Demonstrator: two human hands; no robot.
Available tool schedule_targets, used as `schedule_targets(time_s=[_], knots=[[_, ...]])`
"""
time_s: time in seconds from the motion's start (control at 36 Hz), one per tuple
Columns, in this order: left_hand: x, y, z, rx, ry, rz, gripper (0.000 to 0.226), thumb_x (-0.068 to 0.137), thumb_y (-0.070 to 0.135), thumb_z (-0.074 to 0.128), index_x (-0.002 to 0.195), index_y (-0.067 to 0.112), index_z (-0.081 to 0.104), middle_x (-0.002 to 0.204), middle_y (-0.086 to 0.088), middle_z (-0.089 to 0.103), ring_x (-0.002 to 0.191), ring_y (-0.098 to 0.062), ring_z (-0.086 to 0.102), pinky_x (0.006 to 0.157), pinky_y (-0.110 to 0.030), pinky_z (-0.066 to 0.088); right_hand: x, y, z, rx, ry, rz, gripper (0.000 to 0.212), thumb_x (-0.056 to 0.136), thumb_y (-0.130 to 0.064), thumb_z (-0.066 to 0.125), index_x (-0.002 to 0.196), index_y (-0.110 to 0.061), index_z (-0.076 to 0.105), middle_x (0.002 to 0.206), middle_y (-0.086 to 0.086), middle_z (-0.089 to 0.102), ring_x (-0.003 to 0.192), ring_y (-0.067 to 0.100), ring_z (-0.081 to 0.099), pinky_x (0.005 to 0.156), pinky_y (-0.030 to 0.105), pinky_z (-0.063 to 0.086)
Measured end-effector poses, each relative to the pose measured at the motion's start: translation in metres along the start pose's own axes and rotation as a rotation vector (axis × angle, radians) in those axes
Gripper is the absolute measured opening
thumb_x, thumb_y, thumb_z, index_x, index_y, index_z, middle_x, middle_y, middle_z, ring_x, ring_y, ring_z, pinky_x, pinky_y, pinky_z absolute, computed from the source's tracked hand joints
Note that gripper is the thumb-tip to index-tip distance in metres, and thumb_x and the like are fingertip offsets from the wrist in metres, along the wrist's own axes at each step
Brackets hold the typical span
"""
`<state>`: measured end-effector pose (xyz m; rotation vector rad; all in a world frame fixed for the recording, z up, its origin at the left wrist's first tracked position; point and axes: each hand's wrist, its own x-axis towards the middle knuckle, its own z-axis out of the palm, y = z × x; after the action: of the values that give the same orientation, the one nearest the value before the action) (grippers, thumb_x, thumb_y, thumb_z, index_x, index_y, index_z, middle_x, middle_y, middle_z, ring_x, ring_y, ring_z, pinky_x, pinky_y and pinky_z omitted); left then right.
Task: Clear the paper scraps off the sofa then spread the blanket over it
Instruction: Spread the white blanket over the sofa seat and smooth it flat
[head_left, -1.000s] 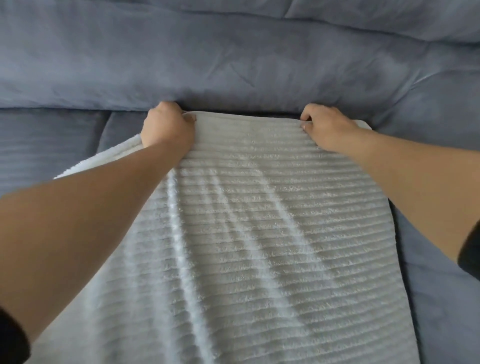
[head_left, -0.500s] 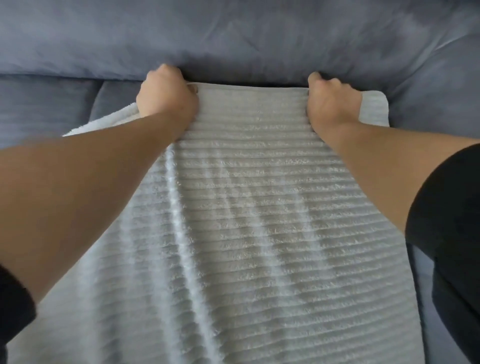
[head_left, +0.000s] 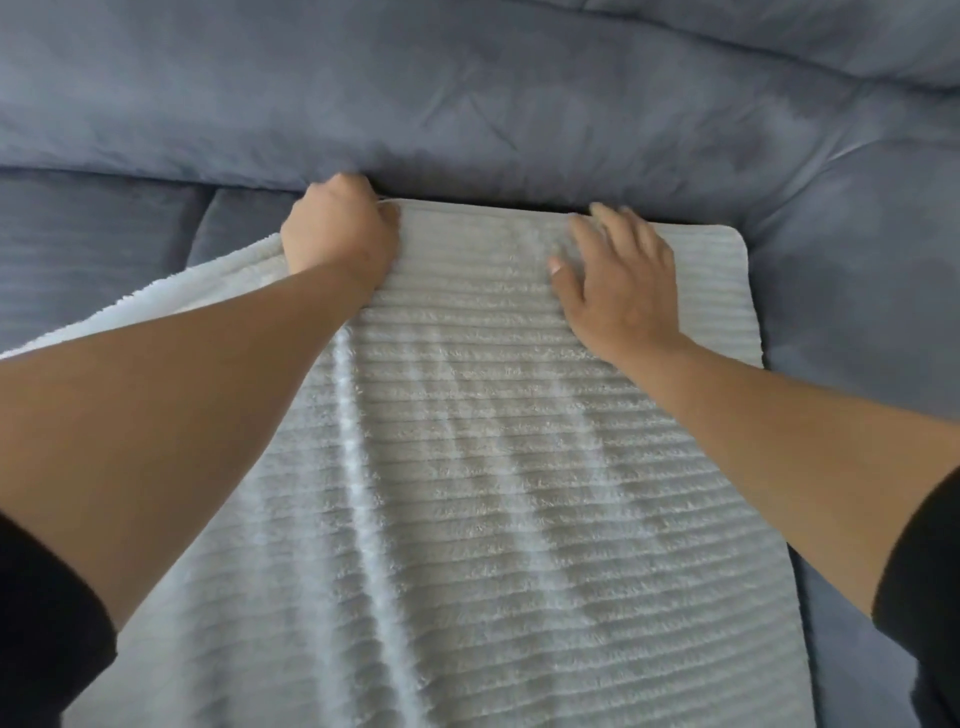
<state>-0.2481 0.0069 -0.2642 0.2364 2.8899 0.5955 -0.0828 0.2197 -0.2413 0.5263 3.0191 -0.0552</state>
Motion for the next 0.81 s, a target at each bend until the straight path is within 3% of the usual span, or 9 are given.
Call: schedule_targets(time_s=[0.06, 0.14, 0.25, 0.42, 0.61, 0.69, 0.81], knots=[[0.001, -0.001, 0.003, 0.0, 0.017, 0.012, 0.029, 0.089, 0.033, 0.054, 0.097, 0.008, 0.068, 0.1, -0.024, 0.069, 0.095, -0.047, 0.064, 0.071, -0.042, 0.043, -0.007, -0.006, -0.001, -0.033, -0.052, -0.163, 0.064, 0.102, -0.058, 0.026, 0.154, -0.022, 0.036, 0.163, 0.005, 0.032, 0.153, 0.028, 0.022, 0.123, 0.048, 0.019], [0.0, -0.002, 0.004, -0.004, 0.026, 0.018, 0.028, 0.086, 0.032, 0.053, 0.093, 0.008, 0.067, 0.095, -0.024, 0.068, 0.09, -0.047, 0.063, 0.07, -0.042, 0.042, -0.007, -0.023, -0.007, 0.034, -0.19, -0.182, 0.076, 0.102, -0.064, 0.021, 0.162, -0.018, 0.014, 0.17, 0.003, 0.014, 0.157, 0.024, 0.008, 0.125, 0.048, 0.013], [0.0, -0.003, 0.004, -0.013, 0.036, 0.025, 0.031, 0.086, 0.033, 0.056, 0.099, 0.009, 0.071, 0.098, -0.027, 0.069, 0.095, -0.048, 0.063, 0.074, -0.045, 0.047, -0.011, -0.058, -0.014, 0.055, -0.16, -0.333, 0.081, 0.101, -0.066, 0.019, 0.162, -0.014, 0.011, 0.17, 0.004, 0.012, 0.157, 0.024, 0.005, 0.126, 0.048, 0.012], [-0.002, -0.003, 0.007, 0.009, 0.058, 0.05, 0.034, 0.088, 0.035, 0.058, 0.107, 0.011, 0.072, 0.102, -0.03, 0.068, 0.1, -0.05, 0.061, 0.083, -0.05, 0.05, -0.007, -0.054, 0.004, 0.085, -0.317, -0.286, 0.081, 0.097, -0.074, 0.011, 0.162, -0.028, -0.002, 0.171, -0.007, -0.008, 0.156, 0.019, -0.014, 0.126, 0.05, 0.0], [-0.002, -0.003, 0.009, 0.013, 0.071, 0.04, 0.032, 0.089, 0.034, 0.058, 0.108, 0.012, 0.071, 0.103, -0.03, 0.068, 0.101, -0.05, 0.06, 0.082, -0.049, 0.049, 0.002, 0.07, 0.016, 0.063, -0.278, 0.218, 0.091, 0.086, -0.086, -0.003, 0.161, -0.035, -0.001, 0.171, -0.005, -0.005, 0.157, 0.027, -0.006, 0.125, 0.054, 0.002], [-0.002, -0.003, 0.011, 0.018, 0.079, 0.037, 0.031, 0.088, 0.034, 0.059, 0.107, 0.014, 0.072, 0.101, -0.03, 0.069, 0.099, -0.051, 0.06, 0.081, -0.049, 0.049, 0.008, 0.105, 0.018, 0.123, -0.319, 0.406, 0.097, 0.083, -0.088, 0.001, 0.162, -0.033, -0.001, 0.171, -0.002, -0.005, 0.157, 0.025, -0.008, 0.125, 0.052, 0.0], [-0.001, -0.004, 0.011, -0.002, 0.089, 0.028, 0.034, 0.086, 0.036, 0.058, 0.106, 0.013, 0.072, 0.102, -0.029, 0.07, 0.098, -0.051, 0.061, 0.082, -0.05, 0.051, 0.012, 0.132, 0.017, 0.296, -0.292, 0.593, 0.103, 0.084, -0.085, 0.016, 0.163, -0.02, 0.005, 0.171, 0.003, 0.002, 0.157, 0.022, 0.002, 0.127, 0.044, 0.006]])
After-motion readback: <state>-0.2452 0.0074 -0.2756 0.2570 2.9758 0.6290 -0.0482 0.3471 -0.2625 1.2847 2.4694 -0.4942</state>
